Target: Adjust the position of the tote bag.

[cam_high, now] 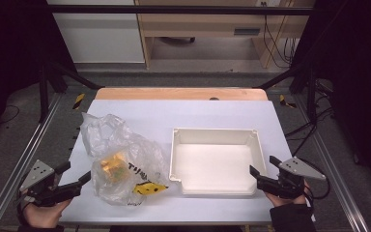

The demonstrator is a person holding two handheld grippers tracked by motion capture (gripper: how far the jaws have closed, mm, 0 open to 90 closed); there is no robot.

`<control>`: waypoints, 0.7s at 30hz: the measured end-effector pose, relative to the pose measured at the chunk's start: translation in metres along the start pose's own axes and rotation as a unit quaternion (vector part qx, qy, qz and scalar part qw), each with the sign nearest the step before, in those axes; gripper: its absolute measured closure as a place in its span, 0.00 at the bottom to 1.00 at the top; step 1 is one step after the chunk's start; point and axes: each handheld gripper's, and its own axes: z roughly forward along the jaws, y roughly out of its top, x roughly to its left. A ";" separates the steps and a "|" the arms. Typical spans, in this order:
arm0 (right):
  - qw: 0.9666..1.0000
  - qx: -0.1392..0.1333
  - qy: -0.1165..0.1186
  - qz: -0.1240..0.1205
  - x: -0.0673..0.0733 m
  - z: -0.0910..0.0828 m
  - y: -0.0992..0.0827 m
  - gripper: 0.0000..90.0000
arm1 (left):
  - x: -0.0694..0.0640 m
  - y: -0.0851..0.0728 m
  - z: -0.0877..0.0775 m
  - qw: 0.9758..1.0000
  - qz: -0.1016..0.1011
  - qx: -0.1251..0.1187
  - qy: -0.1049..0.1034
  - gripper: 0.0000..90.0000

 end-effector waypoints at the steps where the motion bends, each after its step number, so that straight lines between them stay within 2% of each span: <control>1: 1.000 0.000 0.001 -0.002 0.002 0.001 0.001 0.24 | -0.001 0.000 0.000 1.000 0.003 0.001 0.000 0.18; 5: 1.000 -0.002 0.012 -0.005 0.009 0.004 0.005 0.24 | -0.002 0.002 -0.001 1.000 0.002 -0.002 -0.005 0.19; 13: 0.999 0.002 0.040 -0.016 0.032 0.016 0.014 0.26 | -0.007 0.009 -0.003 1.000 0.009 -0.012 -0.009 0.20; 21: 0.997 0.001 0.075 -0.023 0.055 0.028 0.023 0.26 | -0.011 0.014 -0.002 1.000 0.013 -0.009 -0.012 0.21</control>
